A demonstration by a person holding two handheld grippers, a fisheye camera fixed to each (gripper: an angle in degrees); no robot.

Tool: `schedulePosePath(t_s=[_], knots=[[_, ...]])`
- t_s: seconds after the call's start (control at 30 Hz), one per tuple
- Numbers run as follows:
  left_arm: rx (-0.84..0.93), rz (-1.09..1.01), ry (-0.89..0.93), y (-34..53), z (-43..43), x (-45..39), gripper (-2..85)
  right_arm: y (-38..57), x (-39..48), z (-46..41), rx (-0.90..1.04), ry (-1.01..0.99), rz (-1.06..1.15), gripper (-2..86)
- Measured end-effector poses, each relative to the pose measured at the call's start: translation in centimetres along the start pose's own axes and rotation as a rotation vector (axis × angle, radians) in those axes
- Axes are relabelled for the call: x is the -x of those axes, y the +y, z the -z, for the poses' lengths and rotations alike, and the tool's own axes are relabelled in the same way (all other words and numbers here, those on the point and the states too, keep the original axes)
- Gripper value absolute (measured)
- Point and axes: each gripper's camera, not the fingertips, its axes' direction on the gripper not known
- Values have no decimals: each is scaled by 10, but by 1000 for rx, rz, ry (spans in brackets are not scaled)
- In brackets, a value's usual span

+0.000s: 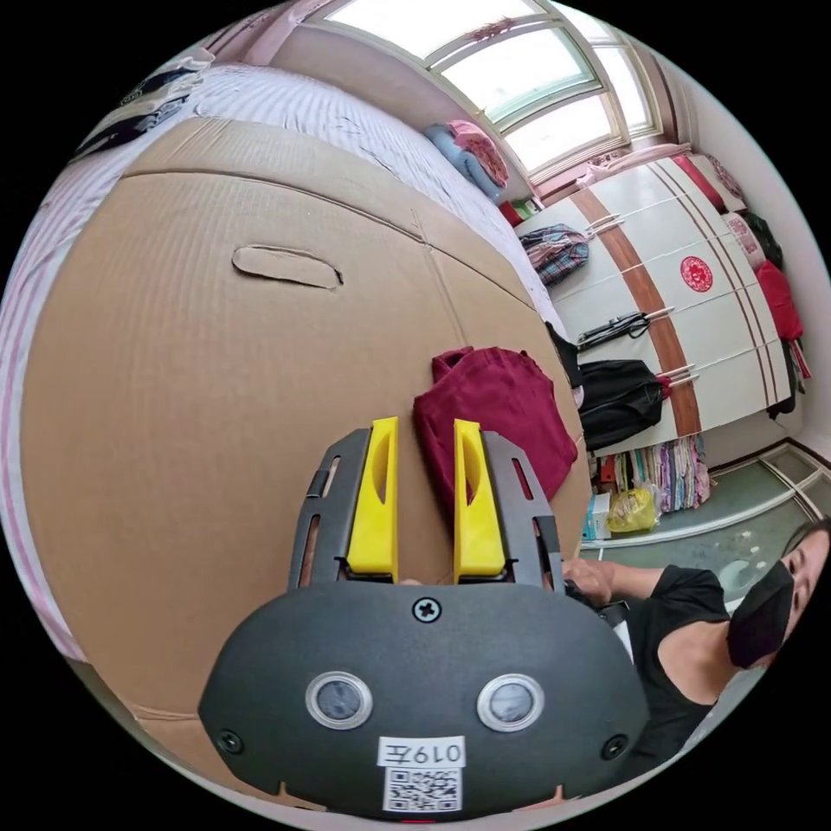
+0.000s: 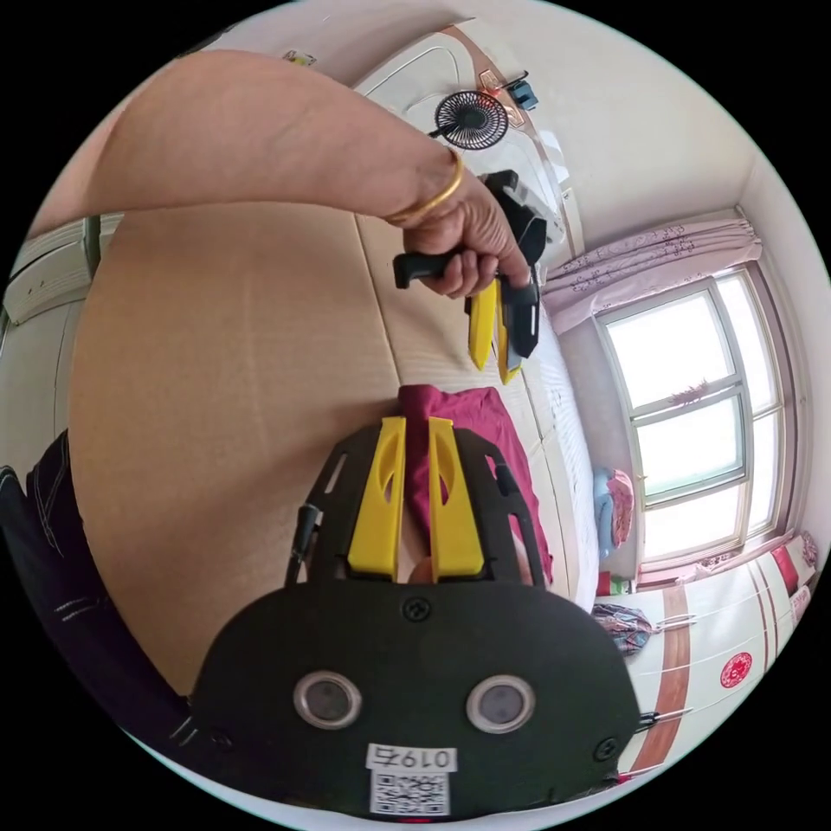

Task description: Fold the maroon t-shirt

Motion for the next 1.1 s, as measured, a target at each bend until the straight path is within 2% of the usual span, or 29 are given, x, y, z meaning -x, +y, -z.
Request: schedulePosePath(t_s=[0.37,0.53,0.73,1.1], knots=[[52,4,20,-53,-31,13,40,27,-9,-22,-1,-4,-9,50],[-7,-3,35,-68,-31,19,23,33,-18,-26,-2,-8,-22,50],[-8,-12,-68,-85,-40,18,18,37,-31,-34,5,-60,-49,48],[-26,-22,-63,-107,-54,18,16,38,-30,-37,15,-22,-24,49]])
